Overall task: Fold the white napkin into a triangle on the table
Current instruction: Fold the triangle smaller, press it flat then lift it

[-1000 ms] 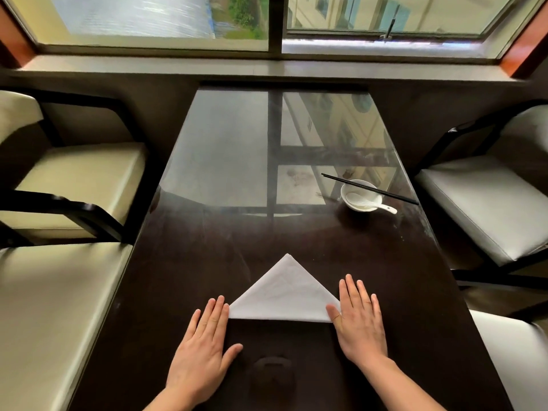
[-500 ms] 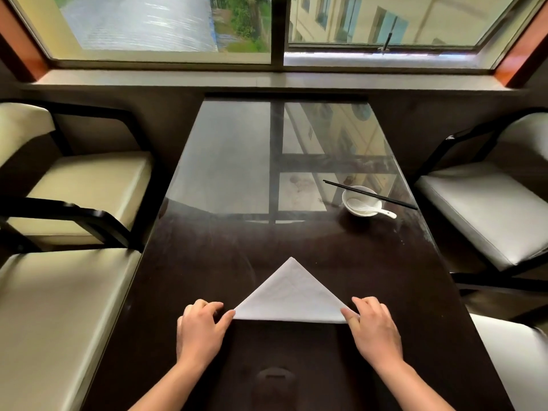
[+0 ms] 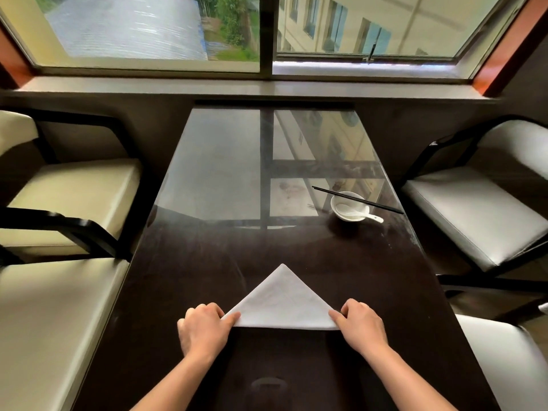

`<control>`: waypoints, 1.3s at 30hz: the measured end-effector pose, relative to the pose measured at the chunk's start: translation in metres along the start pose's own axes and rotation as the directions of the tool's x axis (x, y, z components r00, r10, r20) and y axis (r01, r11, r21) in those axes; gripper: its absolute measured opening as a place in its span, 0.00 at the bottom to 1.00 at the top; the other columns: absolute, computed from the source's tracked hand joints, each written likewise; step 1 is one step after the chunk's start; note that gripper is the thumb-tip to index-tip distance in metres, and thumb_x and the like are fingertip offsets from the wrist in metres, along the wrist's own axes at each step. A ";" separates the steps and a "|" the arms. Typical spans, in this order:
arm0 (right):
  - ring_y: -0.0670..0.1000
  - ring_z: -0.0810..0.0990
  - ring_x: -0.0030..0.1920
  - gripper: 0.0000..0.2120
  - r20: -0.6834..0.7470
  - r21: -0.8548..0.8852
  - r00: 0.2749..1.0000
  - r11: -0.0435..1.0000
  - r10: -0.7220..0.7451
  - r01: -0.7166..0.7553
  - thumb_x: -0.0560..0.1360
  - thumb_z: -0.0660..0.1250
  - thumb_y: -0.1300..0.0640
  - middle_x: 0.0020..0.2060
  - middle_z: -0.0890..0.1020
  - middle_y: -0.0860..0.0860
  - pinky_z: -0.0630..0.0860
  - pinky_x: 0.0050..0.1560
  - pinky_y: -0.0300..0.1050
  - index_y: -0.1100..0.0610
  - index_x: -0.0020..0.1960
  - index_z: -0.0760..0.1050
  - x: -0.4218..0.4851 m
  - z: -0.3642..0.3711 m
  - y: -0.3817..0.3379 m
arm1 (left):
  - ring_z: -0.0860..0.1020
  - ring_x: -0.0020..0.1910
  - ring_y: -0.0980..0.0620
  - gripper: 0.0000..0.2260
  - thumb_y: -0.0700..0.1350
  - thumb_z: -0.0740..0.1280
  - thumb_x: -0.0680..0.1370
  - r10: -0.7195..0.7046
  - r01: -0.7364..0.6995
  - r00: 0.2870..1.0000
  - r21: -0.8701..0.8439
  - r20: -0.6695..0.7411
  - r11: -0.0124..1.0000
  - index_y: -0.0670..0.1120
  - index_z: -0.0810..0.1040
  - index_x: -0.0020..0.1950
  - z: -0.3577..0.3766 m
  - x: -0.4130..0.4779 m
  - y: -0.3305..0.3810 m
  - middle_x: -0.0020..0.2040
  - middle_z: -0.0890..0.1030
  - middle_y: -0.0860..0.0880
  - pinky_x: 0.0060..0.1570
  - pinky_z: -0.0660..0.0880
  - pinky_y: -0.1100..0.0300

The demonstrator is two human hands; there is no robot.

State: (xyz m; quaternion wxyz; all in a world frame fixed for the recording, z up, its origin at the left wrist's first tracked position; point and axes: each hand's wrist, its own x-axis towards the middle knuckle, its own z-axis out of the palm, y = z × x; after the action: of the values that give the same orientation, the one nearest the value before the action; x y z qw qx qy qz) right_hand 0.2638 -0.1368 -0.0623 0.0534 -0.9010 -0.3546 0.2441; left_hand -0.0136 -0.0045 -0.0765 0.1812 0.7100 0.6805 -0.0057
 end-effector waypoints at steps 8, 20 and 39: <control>0.51 0.79 0.48 0.09 0.040 0.201 0.998 0.978 0.056 -0.063 0.73 0.74 0.49 0.46 0.80 0.49 0.74 0.47 0.45 0.53 0.46 0.78 0.005 -0.003 0.000 | 0.78 0.47 0.51 0.09 0.58 0.70 0.73 -0.033 0.039 0.998 -0.111 0.057 0.993 0.55 0.76 0.38 -0.004 0.001 0.002 0.38 0.81 0.55 0.53 0.69 0.54; 0.50 0.79 0.29 0.10 0.197 0.243 0.976 0.960 0.093 -0.140 0.72 0.75 0.49 0.30 0.83 0.50 0.77 0.34 0.44 0.55 0.40 0.81 0.014 -0.015 -0.002 | 0.78 0.42 0.50 0.07 0.49 0.67 0.77 -0.019 0.052 0.992 -0.271 0.121 0.961 0.54 0.77 0.38 -0.007 0.001 0.007 0.39 0.80 0.54 0.40 0.72 0.55; 0.51 0.82 0.30 0.03 0.224 0.576 0.974 0.811 -0.038 -0.101 0.74 0.72 0.65 0.36 0.83 0.56 0.79 0.31 0.44 0.63 0.46 0.79 0.005 -0.030 0.000 | 0.86 0.36 0.46 0.03 0.38 0.70 0.78 0.005 0.263 0.947 -0.784 0.321 0.563 0.43 0.84 0.48 -0.021 0.003 0.018 0.38 0.87 0.45 0.38 0.83 0.52</control>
State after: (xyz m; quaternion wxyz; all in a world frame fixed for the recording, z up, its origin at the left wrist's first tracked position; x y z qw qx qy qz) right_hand 0.2811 -0.1310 -0.0376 0.2826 -0.8132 -0.2513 0.4425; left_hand -0.0009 0.0042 -0.0535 0.5838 0.4843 0.6223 0.1930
